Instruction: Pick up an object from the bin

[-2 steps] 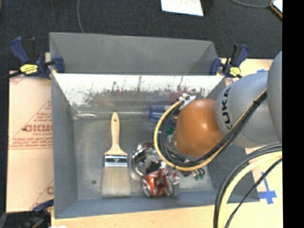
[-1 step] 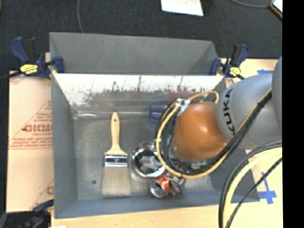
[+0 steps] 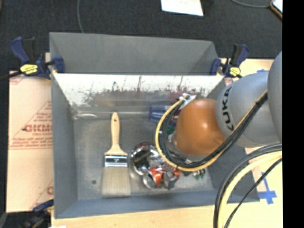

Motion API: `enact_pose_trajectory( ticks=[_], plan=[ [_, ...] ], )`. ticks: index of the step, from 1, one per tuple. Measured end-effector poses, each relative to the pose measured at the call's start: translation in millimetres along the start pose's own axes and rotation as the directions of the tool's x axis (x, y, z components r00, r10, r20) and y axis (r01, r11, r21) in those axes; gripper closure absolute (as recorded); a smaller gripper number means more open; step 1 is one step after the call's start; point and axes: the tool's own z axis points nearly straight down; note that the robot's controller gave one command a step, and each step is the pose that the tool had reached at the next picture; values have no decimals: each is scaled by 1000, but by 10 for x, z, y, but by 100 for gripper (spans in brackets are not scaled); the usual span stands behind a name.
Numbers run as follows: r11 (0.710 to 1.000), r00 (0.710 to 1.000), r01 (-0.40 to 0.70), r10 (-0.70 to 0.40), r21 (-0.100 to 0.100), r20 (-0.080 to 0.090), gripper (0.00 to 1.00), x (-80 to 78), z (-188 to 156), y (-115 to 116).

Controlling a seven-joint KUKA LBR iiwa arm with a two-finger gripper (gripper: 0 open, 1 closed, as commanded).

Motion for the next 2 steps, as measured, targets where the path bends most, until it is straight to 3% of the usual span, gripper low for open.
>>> enact_pose_trajectory(
  ticks=[1,2],
  plan=[
    [1000,1000,0,0,0,0,100,0,-1,0],
    [1000,1000,0,0,-4,-10,100,27,-277,13]
  ],
)
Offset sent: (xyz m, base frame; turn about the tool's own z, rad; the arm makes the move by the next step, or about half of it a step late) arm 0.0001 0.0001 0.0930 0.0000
